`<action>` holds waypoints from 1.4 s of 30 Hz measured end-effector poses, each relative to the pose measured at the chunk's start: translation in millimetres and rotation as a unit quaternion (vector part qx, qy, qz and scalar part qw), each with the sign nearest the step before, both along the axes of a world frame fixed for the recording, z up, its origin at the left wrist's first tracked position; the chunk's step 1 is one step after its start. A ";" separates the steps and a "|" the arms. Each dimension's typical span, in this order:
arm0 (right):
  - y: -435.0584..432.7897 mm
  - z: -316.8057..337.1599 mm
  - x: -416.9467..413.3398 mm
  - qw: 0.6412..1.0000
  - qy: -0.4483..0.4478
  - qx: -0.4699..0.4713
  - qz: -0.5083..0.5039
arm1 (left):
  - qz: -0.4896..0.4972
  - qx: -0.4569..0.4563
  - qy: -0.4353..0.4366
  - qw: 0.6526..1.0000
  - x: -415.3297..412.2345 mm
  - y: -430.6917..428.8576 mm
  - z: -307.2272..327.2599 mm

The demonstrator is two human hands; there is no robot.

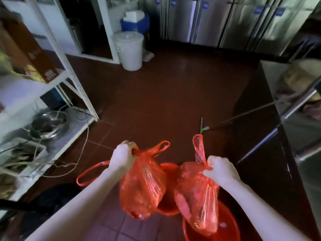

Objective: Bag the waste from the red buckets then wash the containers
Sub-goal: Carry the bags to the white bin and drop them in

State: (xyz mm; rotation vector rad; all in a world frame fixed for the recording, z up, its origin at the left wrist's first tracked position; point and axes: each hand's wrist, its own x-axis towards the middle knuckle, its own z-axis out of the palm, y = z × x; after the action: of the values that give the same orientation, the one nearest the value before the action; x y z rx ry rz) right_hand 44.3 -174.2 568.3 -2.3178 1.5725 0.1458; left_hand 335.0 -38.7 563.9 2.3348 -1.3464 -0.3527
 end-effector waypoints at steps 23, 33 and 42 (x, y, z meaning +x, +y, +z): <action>-270.5 56.8 427.3 0.992 -0.081 -0.006 0.095 | 0.018 -0.006 -0.055 0.998 375.2 -248.7 62.5; -469.5 59.1 596.6 0.994 -0.089 -0.022 0.062 | -0.013 -0.031 -0.047 0.998 551.4 -466.3 57.2; -669.2 58.1 719.2 0.993 -0.111 -0.012 0.039 | -0.051 -0.016 -0.016 0.998 675.5 -685.2 48.4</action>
State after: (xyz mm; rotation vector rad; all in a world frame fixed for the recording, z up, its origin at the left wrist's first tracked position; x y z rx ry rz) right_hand 763.5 -843.4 626.5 -2.3239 1.3826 -0.1097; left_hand 1010.5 -723.9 612.3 2.2612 -1.4795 -0.3236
